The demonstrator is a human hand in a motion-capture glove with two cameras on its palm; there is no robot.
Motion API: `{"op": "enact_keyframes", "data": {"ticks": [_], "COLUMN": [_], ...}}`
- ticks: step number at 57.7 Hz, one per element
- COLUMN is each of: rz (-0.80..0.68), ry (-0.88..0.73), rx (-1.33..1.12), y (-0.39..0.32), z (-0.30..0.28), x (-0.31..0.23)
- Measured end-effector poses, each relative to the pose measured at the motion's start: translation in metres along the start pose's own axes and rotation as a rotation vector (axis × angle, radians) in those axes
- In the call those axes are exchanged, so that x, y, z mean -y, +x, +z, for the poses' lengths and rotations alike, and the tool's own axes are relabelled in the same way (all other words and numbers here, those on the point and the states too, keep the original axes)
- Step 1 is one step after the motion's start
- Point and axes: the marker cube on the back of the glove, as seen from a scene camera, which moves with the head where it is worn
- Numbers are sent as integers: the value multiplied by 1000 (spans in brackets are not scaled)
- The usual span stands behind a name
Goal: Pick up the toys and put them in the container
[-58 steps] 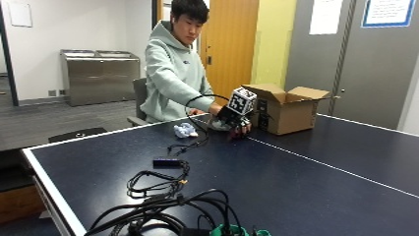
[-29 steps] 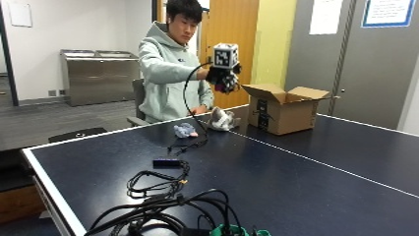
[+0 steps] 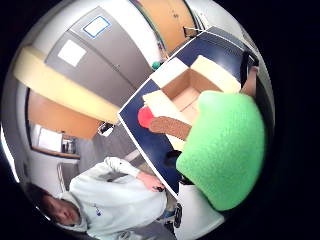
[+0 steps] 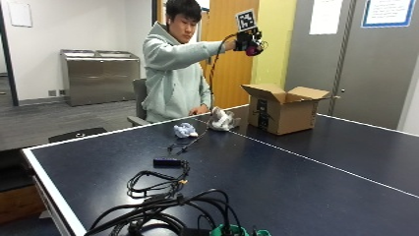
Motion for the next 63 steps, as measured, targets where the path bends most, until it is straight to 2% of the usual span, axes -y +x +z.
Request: {"op": "enact_keyframes", "data": {"ticks": [4,9,12,16,18,23,28,31,37,41,45,48,52,55,59,63], "rz": [86,15,136,191,172,15,38,1,-97,76,52,90,249,256,177,213], "ry": [7,-63,-152,-209,-205,-169,-130,-106,-73,-63,-50,-51,-65,-89,-157,-231], "rx": [21,61,-34,-93,-83,67,78,150,88,-27,3,3,-138,-140,62,108], "y": [-11,-17,-1,18,22,21,34,41,65,90,105,125,191,217,186,134], "z": [20,37,49,54,52,36,24,14,6,8,13,28,61,85,122,169], "x": [13,14,18,16,13,-4,-21,-34,-66,-81,-108,-127,-141,-154,-184,-210]}}
